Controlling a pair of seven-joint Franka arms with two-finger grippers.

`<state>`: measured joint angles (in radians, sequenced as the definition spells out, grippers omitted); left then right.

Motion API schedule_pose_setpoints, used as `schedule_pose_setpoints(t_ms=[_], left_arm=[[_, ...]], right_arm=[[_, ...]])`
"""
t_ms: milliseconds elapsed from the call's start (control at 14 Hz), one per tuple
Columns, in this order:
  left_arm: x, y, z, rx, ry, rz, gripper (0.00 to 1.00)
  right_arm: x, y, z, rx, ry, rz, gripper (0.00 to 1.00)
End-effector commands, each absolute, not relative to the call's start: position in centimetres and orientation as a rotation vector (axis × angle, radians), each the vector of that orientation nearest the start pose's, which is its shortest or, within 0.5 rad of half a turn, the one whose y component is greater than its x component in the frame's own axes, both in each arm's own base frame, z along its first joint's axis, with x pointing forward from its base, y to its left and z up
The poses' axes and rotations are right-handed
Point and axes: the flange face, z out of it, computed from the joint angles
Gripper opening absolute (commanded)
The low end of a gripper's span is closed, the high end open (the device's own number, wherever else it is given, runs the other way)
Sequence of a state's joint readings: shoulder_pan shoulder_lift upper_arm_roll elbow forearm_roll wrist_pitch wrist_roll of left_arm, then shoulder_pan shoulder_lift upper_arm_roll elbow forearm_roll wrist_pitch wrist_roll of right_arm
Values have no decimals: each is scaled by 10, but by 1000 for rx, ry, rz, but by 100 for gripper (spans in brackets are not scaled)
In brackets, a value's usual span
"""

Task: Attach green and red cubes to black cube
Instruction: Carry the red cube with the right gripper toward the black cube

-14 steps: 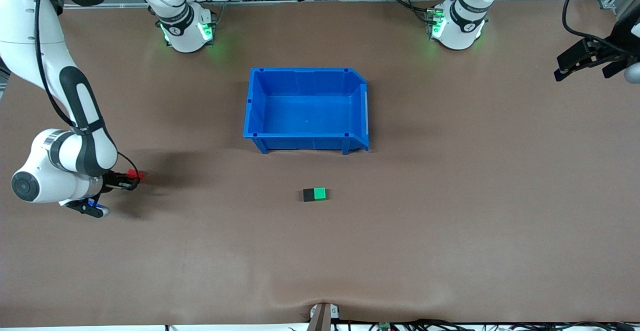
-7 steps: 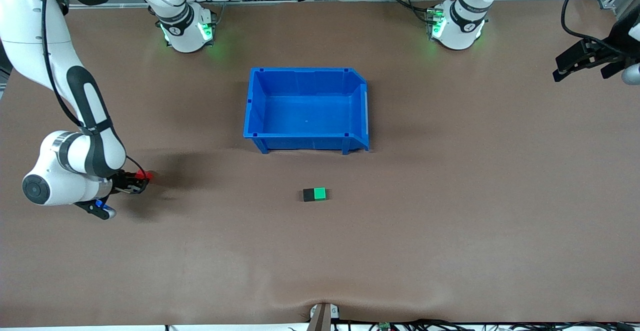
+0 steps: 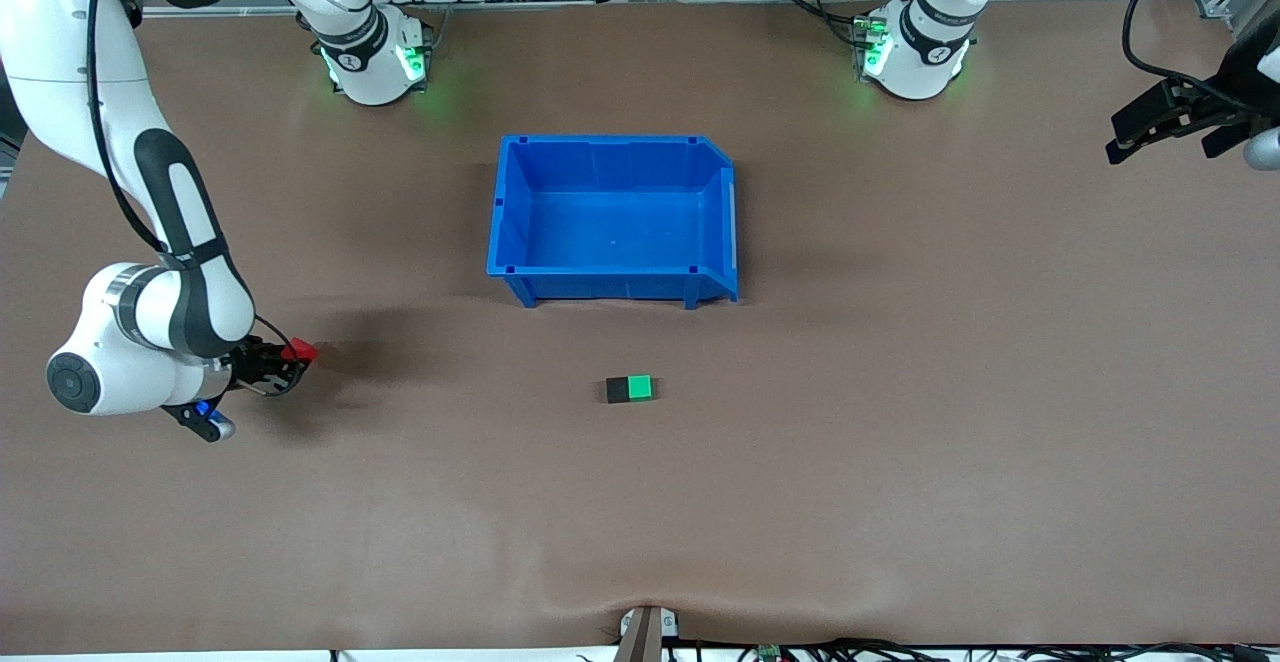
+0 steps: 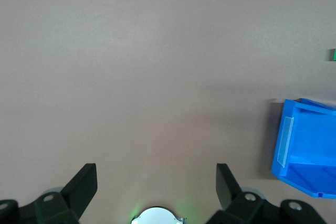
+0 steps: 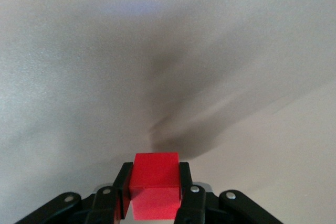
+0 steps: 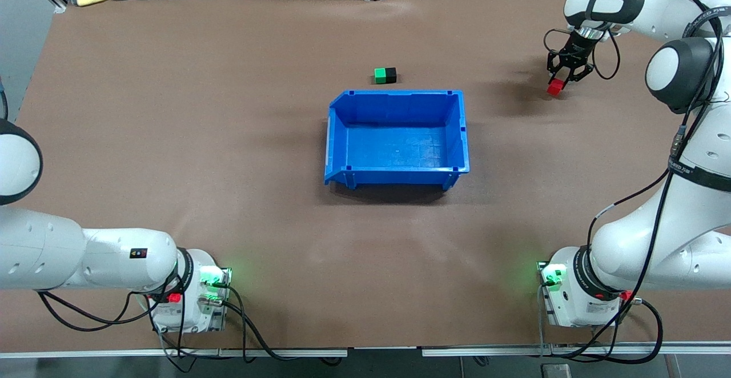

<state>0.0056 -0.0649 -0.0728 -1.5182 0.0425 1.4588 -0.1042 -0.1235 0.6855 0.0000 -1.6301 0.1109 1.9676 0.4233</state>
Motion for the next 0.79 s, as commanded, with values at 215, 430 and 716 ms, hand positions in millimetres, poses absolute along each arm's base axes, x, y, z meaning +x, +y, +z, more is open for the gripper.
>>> schedule_pose_setpoints(t_ms=[215,430,716], left_arm=[[518,-27,678,-3087,-45,-34,100],[518,-27,679,-3087,-45,-41,100],[521,-29,677,-3087,-44,-49,100]], right_arm=[[647,-57,209,-2821,1036,564,0],[647,-42,208,-2807,1113,587,0],[649,-24,217,-2791,1189,582,0]])
